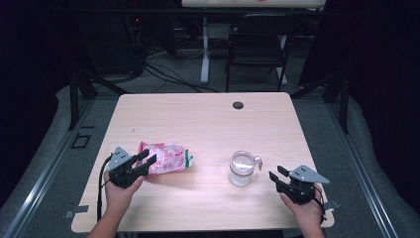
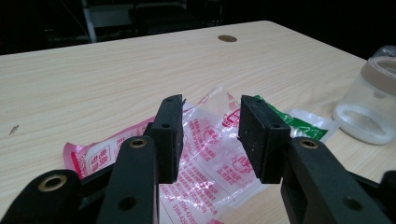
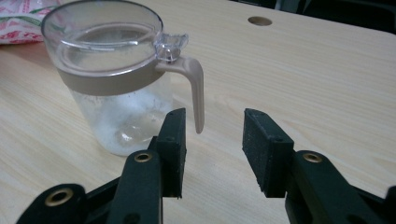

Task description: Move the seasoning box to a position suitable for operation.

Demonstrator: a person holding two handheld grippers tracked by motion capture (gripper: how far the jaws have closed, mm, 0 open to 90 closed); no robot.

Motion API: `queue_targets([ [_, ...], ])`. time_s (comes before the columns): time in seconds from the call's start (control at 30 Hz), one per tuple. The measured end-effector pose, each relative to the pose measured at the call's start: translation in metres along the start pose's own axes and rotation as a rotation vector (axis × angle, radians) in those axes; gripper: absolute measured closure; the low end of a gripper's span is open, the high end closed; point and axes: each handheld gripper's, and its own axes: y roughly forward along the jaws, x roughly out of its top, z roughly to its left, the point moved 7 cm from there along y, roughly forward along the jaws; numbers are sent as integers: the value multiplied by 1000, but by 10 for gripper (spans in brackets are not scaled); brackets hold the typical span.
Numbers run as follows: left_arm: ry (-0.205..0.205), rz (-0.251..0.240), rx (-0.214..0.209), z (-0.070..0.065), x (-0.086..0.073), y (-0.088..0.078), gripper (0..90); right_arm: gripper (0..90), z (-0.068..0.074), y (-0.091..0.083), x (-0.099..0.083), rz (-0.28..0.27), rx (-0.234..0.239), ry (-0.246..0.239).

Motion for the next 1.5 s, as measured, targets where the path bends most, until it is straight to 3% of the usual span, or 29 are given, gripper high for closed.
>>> queue_targets([
  [0.13,-11,-1,1,1,1,1,603,607,1,1,-3,22,7,-19],
  [0.57,-1,9,-12,-4,-1,-2,601,608,6,5,-2,15,23,-19],
  [0.93,-1,21,-10,-5,-4,-5,598,608,12,17,-3,41,46,-35],
  [1.17,7,23,-19,-8,-5,-7,600,608,13,24,-4,54,32,-46],
  [1.5,8,20,10,-5,-10,-20,598,636,11,43,-2,85,29,-45],
])
